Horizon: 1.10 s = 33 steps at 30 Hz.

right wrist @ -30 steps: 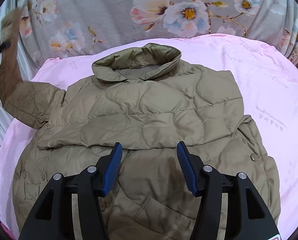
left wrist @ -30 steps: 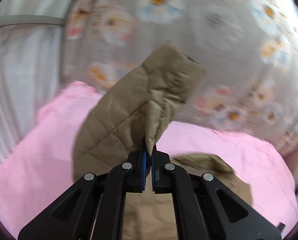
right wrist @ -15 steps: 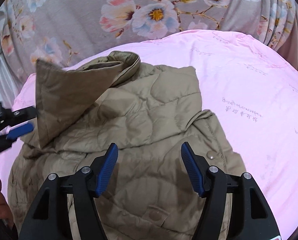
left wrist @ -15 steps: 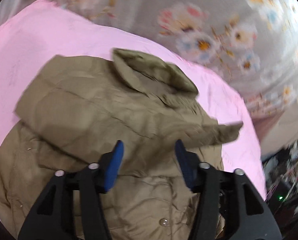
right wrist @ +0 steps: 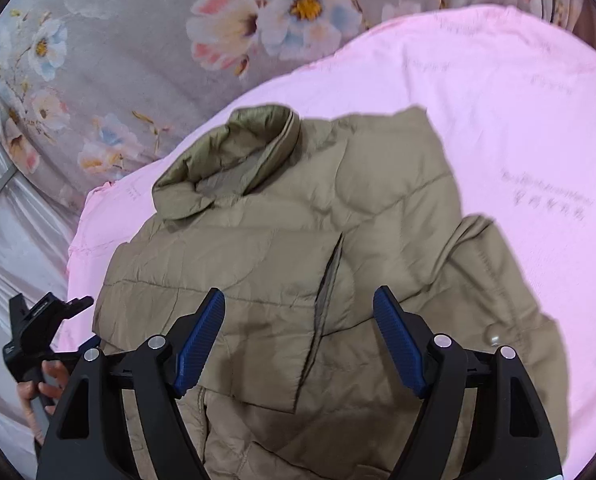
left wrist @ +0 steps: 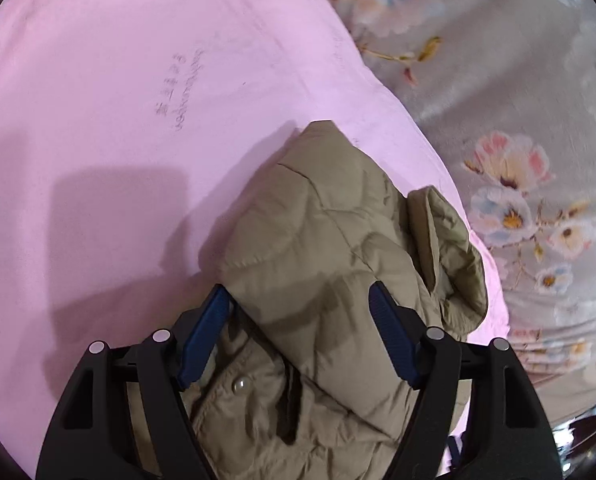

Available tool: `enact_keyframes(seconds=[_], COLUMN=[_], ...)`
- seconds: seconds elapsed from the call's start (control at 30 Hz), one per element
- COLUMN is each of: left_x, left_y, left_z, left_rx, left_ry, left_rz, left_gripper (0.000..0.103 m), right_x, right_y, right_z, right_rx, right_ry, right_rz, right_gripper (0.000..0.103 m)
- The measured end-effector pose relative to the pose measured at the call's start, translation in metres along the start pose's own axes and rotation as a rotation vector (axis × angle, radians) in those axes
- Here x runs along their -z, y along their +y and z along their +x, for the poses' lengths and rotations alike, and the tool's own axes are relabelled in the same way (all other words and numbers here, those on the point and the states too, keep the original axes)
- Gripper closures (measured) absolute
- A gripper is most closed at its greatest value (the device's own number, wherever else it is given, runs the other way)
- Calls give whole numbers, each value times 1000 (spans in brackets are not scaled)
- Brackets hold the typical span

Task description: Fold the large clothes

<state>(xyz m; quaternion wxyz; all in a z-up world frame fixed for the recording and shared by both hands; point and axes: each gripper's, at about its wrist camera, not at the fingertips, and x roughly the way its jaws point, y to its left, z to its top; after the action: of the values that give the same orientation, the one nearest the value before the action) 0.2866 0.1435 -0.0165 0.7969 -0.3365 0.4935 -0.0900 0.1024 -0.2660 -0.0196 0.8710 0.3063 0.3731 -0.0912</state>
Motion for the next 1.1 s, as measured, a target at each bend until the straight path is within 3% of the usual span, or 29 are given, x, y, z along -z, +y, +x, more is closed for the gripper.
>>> enact_keyframes(seconds=[0.03, 0.07, 0.1, 0.13, 0.17, 0.23, 0.33, 0.4, 0.43, 0.53, 0.63, 0.83, 0.97, 1.03, 1.1], left_x=[-2, -4, -6, -8, -10, -12, -8, 2, 9, 25, 33, 45, 49, 51, 53], left_y=[2, 6, 6, 5, 3, 1, -14, -31, -36, -37, -30, -38, -44, -43, -40], left_z=[4, 7, 12, 16, 18, 11, -12, -22, -23, -5, 14, 26, 29, 21, 1], left_rx=[9, 17, 16, 10, -3, -8, 34, 10, -19, -127, -202, -310, -373, -376, -387], left_ry=[8, 16, 26, 32, 29, 10, -29, -77, -97, -99, -108, -174, -200, -208, -190], left_rz=[-19, -34, -47, -53, -58, -54, -4, 88, 129, 197, 242, 375, 424, 469, 462], left_gripper=[38, 45, 56, 59, 70, 84, 91, 92, 92, 94, 93, 89, 83, 76, 71], right_x=[1, 2, 2, 2, 0, -12, -32, -41, -40, -32, -15, -1, -1, -1, -2], right_y=[0, 2, 4, 6, 12, 22, 42, 59, 63, 54, 33, 23, 14, 12, 17], right_z=[6, 13, 18, 22, 26, 17, -20, -43, -42, -10, 27, 51, 47, 36, 8], right_rx=[-4, -10, -18, -22, -4, -26, -59, -25, 11, 112, 138, 161, 124, 163, 219], right_ry=[17, 36, 43, 48, 59, 23, -110, -211, -221, -148, -38, -10, 5, 5, -55], right_rz=[4, 1, -5, -17, -48, -83, -143, -228, -268, -295, -254, -260, -237, -248, -253], right_gripper=[29, 33, 52, 79, 87, 92, 93, 93, 93, 93, 93, 90, 86, 75, 60])
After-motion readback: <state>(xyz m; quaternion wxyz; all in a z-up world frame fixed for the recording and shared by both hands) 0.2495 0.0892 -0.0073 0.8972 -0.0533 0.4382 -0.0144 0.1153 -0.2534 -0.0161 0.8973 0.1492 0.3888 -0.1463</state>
